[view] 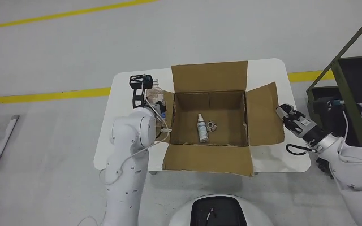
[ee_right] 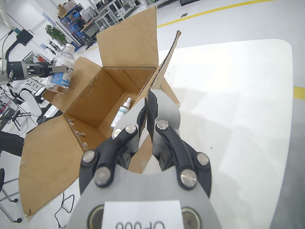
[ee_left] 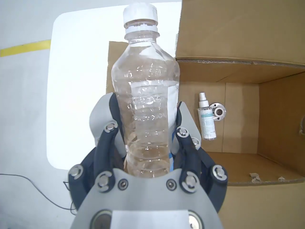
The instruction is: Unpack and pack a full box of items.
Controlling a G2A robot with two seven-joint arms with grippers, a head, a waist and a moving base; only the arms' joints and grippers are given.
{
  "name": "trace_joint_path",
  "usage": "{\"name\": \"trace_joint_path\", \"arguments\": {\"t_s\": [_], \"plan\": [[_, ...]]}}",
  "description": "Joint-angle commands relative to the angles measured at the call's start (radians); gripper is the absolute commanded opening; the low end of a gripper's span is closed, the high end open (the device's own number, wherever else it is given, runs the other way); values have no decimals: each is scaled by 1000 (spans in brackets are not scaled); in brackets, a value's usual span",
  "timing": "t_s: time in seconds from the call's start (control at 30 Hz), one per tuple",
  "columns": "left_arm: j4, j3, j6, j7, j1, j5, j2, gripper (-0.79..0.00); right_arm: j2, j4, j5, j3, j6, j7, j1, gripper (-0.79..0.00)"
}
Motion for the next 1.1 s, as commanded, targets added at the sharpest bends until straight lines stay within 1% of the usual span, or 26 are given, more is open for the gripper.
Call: {"name": "trace_joint_path", "arguments": {"t_s": [0.0, 0.17, 0.2, 0.23, 0.27, 0.3, 0.37, 0.5, 0.6, 0.67, 0.73, 0.83, 0.9, 1.07], "plan": [[3, -17, 7, 8, -8, -2, 1, -785, 0, 3, 0, -1, 1, -3, -1, -785], [-5, -60, -2, 9, -37, -46, 3, -785, -1, 7, 17, -3, -1, -9, -3, -785], [-8, -71, -4, 3, -45, -56, 4, -785, -1, 6, 22, -3, 0, -12, -4, -653], [-15, -83, -3, 3, -53, -65, 5, -785, -1, 4, 25, -2, 0, -12, -5, -409], [-22, -93, -8, 1, -58, -73, 6, -785, -1, 2, 29, -1, 0, -16, -6, -80], [-32, -106, -10, 5, -63, -72, 8, -785, -1, -2, 34, 2, -1, -24, -7, 0], [-52, -137, 6, 9, -70, -85, 10, -785, -1, -13, 36, 11, -1, -37, -14, 0], [-98, -183, -4, 12, -71, -68, 18, -785, -1, -45, 43, 33, -2, -70, -37, 0], [-109, -224, -18, 3, -66, -34, 26, -785, -1, -87, 31, 58, -8, -96, -57, 0], [-101, -241, -40, -13, -57, 7, 32, -785, 0, -118, 28, 74, -14, -113, -72, 0], [-92, -249, -82, -37, -42, 48, 39, -785, 0, -151, 19, 91, -16, -121, -89, 0], [-71, -252, -129, -56, -9, 78, 45, -785, -1, -204, 26, 114, -14, -139, -113, 0], [-46, -252, -143, -69, 14, 74, 47, -785, -1, -245, 17, 125, -8, -141, -124, 0], [25, -217, -241, -77, 72, 101, 53, -785, 0, -337, -22, 121, 20, -112, -125, 0]]}}
